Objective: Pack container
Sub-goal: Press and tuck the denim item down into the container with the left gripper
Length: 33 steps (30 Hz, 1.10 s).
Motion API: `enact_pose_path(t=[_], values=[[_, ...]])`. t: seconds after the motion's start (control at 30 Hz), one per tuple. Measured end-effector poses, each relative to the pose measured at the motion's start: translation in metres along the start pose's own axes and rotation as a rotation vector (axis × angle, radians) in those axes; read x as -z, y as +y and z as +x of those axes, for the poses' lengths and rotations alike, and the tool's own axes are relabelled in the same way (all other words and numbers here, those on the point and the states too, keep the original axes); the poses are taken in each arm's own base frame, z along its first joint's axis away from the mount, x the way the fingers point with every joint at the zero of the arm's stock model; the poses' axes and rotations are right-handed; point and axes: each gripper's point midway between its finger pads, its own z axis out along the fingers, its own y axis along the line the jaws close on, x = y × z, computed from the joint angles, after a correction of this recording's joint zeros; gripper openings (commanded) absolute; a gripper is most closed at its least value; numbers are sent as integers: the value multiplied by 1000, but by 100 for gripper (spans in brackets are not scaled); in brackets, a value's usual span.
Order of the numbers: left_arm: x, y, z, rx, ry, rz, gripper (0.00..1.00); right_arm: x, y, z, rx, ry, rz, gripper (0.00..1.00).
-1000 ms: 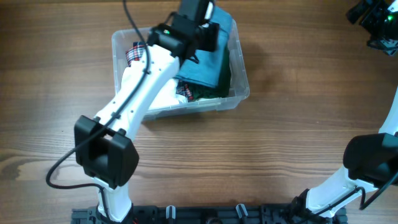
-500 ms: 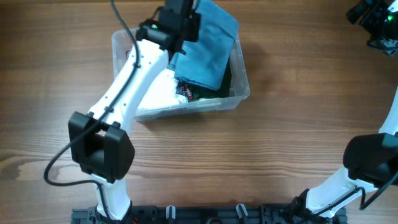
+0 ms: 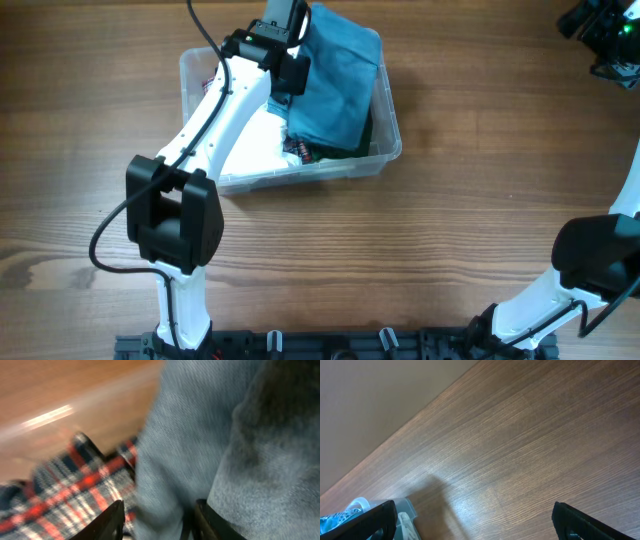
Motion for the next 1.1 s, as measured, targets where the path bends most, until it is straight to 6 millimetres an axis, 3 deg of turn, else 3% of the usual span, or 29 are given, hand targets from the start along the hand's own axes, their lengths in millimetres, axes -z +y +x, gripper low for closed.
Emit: enact_pose_path(t=[0.27,0.53,0.77,0.83,1.1], values=[[5,-33,25,-45,97,98,50,0,0,0,0,0,0,100],[8,-46,34,-68,126,118,50,0,0,0,0,0,0,100],[13,-55,55,-41,218,176,39,0,0,0,0,0,0,100],[14,-57,57,-24,231,189,32,0,0,0,0,0,0,100],[25,-82,70,23,301,340,24,0,0,0,0,0,0,100]])
